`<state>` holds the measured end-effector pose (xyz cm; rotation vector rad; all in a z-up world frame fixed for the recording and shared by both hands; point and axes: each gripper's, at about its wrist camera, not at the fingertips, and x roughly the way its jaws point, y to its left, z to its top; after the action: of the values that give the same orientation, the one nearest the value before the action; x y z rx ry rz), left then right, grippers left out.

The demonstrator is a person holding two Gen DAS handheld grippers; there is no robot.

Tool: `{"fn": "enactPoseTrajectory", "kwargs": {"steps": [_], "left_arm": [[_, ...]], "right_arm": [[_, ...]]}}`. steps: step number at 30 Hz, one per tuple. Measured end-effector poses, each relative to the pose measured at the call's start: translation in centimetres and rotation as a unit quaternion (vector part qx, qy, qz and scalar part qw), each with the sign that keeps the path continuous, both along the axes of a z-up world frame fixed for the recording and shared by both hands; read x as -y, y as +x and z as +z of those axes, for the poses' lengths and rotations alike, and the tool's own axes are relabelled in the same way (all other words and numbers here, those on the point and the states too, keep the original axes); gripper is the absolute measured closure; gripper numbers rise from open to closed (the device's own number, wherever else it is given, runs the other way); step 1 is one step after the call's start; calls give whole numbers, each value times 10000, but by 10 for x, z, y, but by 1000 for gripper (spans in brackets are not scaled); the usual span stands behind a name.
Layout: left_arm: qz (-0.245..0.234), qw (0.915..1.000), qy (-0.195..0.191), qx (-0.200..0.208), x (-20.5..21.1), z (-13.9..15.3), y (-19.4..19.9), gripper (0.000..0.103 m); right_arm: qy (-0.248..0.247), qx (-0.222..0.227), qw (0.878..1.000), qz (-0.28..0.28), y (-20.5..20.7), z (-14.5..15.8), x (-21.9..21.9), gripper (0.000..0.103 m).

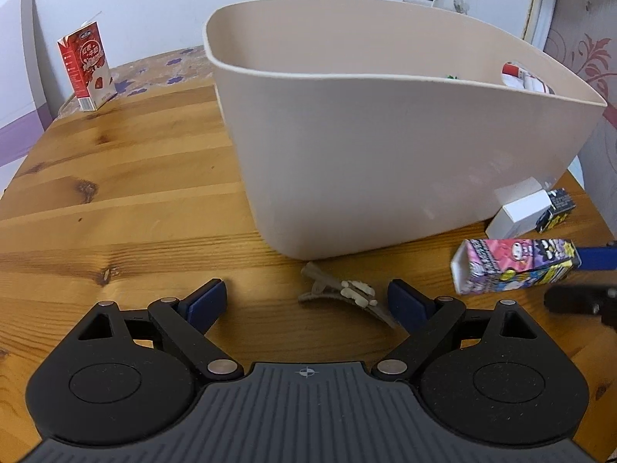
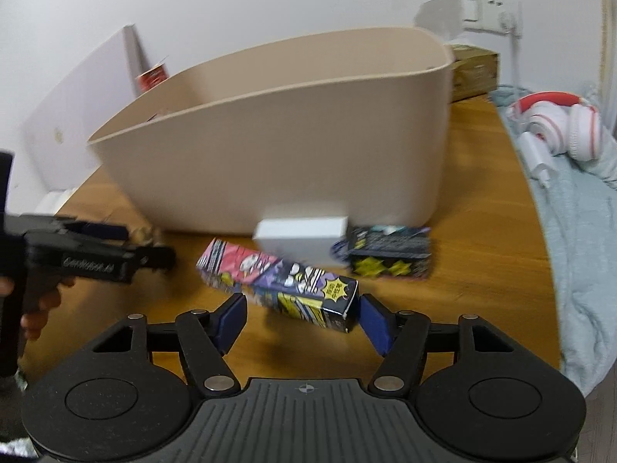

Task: Organize objects
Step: 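Move both tools back toward the remaining colourful boxes and metal clip, then grasp the metal hair clip with the left tool while the right tool grasps the cartoon long box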

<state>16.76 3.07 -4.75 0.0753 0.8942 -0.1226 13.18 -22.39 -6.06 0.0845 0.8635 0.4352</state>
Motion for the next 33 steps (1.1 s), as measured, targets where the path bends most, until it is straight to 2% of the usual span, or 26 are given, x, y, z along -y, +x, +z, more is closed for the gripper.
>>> {"fn": "enactPoseTrajectory", "kwargs": {"steps": [3,5,8,10,15,18,19,21,23,24,25,33], "left_arm": [[-34,10000,11,-69,-4,2,-5,11],[-51,10000,-10,-67,-7,2,-7,11],[-15,10000,-65,20,-11,1,-8,11],[51,9999,-131,80,-13,1,-6,11],[44,9997,-155,167,-11,1,-1,11],[-52,9997,-25,226,-6,-1,-3,14],[-104,9996,-53,266,-6,-1,-5,18],[-201,9993,-62,320,-5,0,-7,30],[-289,9989,-72,355,-3,1,-10,53],[-331,9988,-74,355,-2,2,-11,59],[-374,9986,-74,354,-1,2,-13,61],[-271,9990,-124,338,-6,0,-24,62]], "right_arm": [[-138,42,9996,256,-7,4,-10,35],[-448,218,9980,384,-10,7,-16,35],[-795,497,9945,459,-9,10,-20,28],[-827,572,9933,564,-5,10,-19,23],[-913,634,9912,720,6,1,-27,24],[-895,574,9912,787,8,-5,-33,31],[-929,621,9906,786,7,-6,-36,38],[-972,703,9895,805,4,-6,-39,49],[-942,726,9897,799,2,-6,-41,61],[-955,729,9894,821,0,-6,-43,63],[-978,738,9887,859,-2,-5,-43,65],[-1313,886,9794,1253,-27,-1,-61,78]]}}
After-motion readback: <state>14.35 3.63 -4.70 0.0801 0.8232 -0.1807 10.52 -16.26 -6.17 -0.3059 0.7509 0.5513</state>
